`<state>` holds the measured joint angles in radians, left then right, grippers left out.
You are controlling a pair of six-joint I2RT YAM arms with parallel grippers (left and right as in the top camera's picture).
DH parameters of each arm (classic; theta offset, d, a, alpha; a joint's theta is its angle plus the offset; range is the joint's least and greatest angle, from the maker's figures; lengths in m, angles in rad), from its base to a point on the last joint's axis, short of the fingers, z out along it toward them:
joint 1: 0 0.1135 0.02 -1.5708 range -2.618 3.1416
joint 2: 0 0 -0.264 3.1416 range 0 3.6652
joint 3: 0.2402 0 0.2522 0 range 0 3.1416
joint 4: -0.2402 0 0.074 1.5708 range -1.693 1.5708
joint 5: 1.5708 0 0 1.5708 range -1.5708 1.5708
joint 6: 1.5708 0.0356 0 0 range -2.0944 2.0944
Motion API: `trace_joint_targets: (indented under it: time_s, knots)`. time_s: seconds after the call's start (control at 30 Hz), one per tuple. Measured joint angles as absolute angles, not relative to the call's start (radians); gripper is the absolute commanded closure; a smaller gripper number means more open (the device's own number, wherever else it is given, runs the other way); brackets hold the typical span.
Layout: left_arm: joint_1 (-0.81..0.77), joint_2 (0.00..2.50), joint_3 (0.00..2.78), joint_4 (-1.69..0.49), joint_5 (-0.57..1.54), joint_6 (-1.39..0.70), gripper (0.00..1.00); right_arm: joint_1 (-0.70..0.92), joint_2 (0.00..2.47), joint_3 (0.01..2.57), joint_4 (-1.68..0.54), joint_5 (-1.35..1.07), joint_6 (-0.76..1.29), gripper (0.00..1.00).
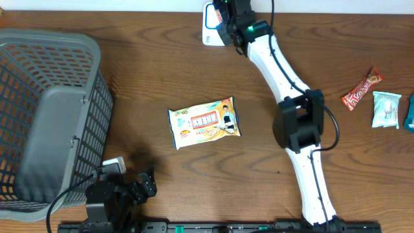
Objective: Scan the item barcode
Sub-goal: 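Hold the orange box in front of the white scanner, then carry the orange box right and drop it by the TOP bar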
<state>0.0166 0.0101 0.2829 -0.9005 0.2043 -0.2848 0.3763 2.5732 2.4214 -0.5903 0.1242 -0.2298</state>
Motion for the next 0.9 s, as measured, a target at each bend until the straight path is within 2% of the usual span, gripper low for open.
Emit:
trace_joint_targets:
  time_s: [0.3,0.47,0.67,0.9]
  knots:
    - [0.017,0.010,0.283,-0.900,0.204,-0.285,0.02,0.377,2.616,2.458,-0.604,0.200,-0.266,0.99]
    - [0.017,0.010,0.283,-0.900,0.204,-0.285,0.02,0.377,2.614,2.505,-0.807,0.271,-0.231,0.99]
    - [0.017,0.010,0.283,-0.900,0.205,-0.284,0.02,0.363,2.530,2.513,-1.101,0.335,-0.080,0.99]
    - [0.017,0.010,0.283,-0.900,0.204,-0.285,0.02,0.242,2.436,2.521,-1.298,0.380,0.099,0.99]
